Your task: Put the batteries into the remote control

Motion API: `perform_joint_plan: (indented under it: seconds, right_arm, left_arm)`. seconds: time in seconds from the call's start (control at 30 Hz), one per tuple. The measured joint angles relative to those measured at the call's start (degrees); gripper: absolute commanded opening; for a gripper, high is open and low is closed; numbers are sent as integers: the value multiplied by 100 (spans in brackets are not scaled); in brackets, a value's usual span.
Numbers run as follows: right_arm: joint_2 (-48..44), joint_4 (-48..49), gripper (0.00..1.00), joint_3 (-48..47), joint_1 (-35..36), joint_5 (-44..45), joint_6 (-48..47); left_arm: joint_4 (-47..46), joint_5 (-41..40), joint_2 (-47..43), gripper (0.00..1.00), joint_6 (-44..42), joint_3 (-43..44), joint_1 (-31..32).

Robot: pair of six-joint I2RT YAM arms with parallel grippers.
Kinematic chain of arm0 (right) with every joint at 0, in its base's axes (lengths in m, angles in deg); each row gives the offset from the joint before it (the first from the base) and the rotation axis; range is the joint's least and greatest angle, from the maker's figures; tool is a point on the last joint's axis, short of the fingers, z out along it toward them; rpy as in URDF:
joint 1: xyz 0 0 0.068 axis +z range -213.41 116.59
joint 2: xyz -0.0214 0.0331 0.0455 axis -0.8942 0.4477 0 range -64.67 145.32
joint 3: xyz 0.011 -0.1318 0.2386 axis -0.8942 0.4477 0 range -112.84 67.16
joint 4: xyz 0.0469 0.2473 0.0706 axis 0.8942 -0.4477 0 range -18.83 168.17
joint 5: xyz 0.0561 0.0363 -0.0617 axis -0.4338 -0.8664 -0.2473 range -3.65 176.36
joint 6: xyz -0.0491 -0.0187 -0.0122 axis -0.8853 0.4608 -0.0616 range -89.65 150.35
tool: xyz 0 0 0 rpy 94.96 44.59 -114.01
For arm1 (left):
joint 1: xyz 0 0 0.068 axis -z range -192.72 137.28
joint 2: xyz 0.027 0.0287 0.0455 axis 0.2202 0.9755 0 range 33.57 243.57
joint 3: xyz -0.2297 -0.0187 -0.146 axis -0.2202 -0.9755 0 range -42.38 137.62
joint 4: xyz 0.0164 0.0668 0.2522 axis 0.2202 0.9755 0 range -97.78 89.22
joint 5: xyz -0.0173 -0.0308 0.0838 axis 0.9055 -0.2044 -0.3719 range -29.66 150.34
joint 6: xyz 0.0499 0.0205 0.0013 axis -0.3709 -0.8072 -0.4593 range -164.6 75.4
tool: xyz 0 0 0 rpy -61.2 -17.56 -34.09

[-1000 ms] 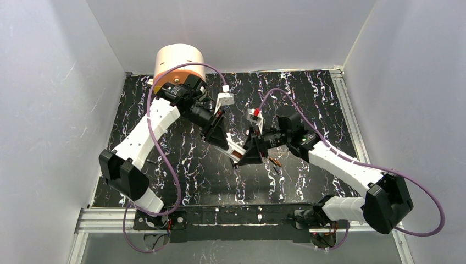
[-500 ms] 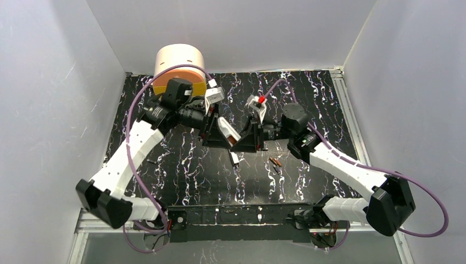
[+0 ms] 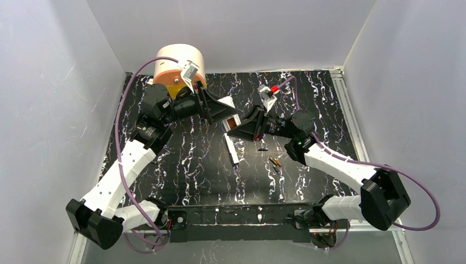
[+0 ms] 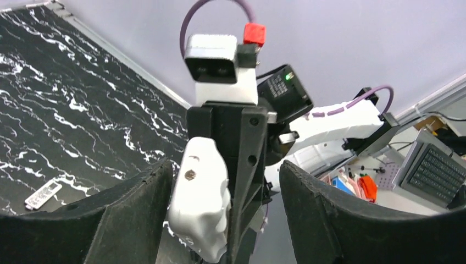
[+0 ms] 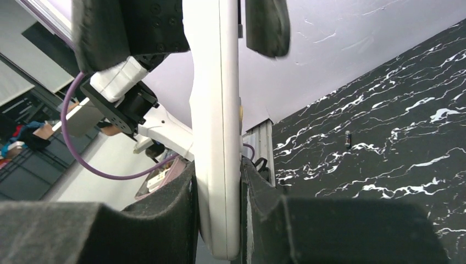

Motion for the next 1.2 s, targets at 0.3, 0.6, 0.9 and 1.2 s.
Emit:
perform_joint_plan:
  seconds: [0.3,0.6,0.9,1.2]
  right_arm:
    - [26,553,13,55,-2,52,487]
    - [101,739,19,55,-24,-15,745]
    - [151,741,74,57,-92,-72,881]
    - [-535,-984,86,118,-334,496,-7]
  left_arm:
    - [-428,-284,-83,37,404,-2,0]
    - [-476,-33,160,12,612,-2,0]
    - [-472,-107,179,0,542,-2,0]
    - [-328,-549,44,0,-168,-341,-334]
